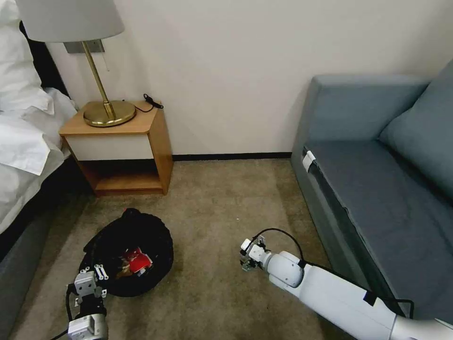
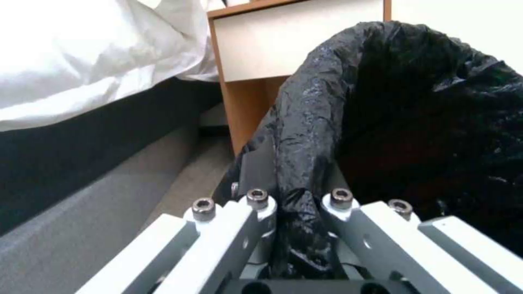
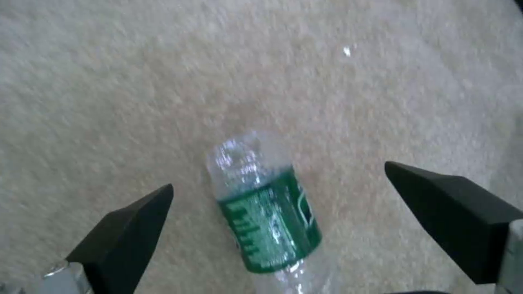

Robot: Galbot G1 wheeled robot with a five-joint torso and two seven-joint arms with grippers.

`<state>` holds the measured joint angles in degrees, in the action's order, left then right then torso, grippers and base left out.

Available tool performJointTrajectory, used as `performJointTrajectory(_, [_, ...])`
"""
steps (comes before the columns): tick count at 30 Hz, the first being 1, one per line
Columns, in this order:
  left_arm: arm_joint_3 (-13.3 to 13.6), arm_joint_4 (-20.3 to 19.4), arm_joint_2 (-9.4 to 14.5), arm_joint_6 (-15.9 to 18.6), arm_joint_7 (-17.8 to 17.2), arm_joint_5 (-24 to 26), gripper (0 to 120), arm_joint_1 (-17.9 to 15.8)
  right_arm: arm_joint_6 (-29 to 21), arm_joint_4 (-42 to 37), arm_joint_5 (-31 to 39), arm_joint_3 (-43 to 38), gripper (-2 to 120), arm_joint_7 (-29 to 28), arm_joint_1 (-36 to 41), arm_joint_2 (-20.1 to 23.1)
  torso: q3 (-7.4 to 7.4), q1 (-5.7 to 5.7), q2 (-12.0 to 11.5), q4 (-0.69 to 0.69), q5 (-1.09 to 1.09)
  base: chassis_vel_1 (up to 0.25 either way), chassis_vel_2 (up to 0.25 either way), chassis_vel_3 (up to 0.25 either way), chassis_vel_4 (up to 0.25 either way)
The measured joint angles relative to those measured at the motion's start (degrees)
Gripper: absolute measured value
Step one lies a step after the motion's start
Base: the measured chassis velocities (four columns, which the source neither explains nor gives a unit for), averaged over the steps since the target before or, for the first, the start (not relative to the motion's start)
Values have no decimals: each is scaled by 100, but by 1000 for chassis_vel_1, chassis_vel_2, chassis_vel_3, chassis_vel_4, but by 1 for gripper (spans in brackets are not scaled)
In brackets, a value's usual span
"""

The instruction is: Pick up the trash bin, then pick up the garbage on the floor and place it into the trash bin.

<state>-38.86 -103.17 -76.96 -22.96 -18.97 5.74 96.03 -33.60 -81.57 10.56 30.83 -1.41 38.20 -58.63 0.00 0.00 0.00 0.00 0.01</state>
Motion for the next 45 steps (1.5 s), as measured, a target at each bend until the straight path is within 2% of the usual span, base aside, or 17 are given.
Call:
performJointTrajectory(7, [139, -68, -42, -41, 5, -112, 4, 34, 210, 538, -306, 23, 100, 107, 47, -85, 0, 0, 0, 0, 0, 0, 0, 0, 0])
performJointTrajectory(18, [189, -161, -64, -92, 8, -113, 4, 47, 367, 1062, -543, 175, 100, 412, -86, -275, 0, 0, 0, 0, -1, 0, 0, 0, 0])
performJointTrajectory(20, [189, -174, -64, -92, 8, -108, 4, 48, 368, 1218, -623, 180, 93, 522, -96, -370, 0, 0, 0, 0, -1, 0, 0, 0, 0])
performJointTrajectory(22, [187, -180, -62, -92, 8, -104, 4, 48, 368, 1257, -649, 179, 92, 559, -99, -395, 0, 0, 0, 0, -1, 0, 0, 0, 0])
performJointTrajectory(23, [179, -186, -56, -92, 8, -96, 4, 48, 370, 1312, -673, 170, 85, 617, -105, -427, 0, 0, 0, 0, 0, 0, 0, 0, 0])
performJointTrajectory(26, [169, -189, -43, -92, 8, -79, 4, 48, 374, 1348, -680, 154, 81, 657, -110, -438, 0, 0, 0, 0, 0, 0, 0, 0, 0])
performJointTrajectory(27, [159, -189, -27, -89, 8, -43, 4, 46, 392, 1388, -683, 134, 72, 697, -113, -439, 0, 0, 0, 0, -1, 0, 0, 0, 0])
performJointTrajectory(30, [145, -196, -9, -81, 8, -3, 4, 41, 446, 1429, -693, 115, 58, 753, -110, -422, 0, 0, 0, 0, -1, 0, 0, 0, 0])
performJointTrajectory(35, [131, -220, -3, -77, 8, 3, 4, 41, 495, 1433, -702, 89, 47, 771, -87, -410, 0, 0, 0, 0, -2, 0, 0, 0, 0])
performJointTrajectory(37, [105, -247, -2, -75, 8, 9, 4, 60, 533, 1350, -689, 8, 35, 777, -37, -410, 0, 0, 0, -1, -1, 0, 0, 0, 0])
performJointTrajectory(41, [66, -286, -8, -76, 9, 20, 4, 102, 530, 1052, -533, -160, 30, 779, 17, -386, 0, 0, 0, 0, -1, 0, 0, 0, 0])
performJointTrajectory(45, [40, -337, -28, -95, 9, 28, 4, 150, 526, 572, 7, -466, 30, 751, 87, -340, 0, 0, 0, 0, -1, 0, 0, 0, 0])
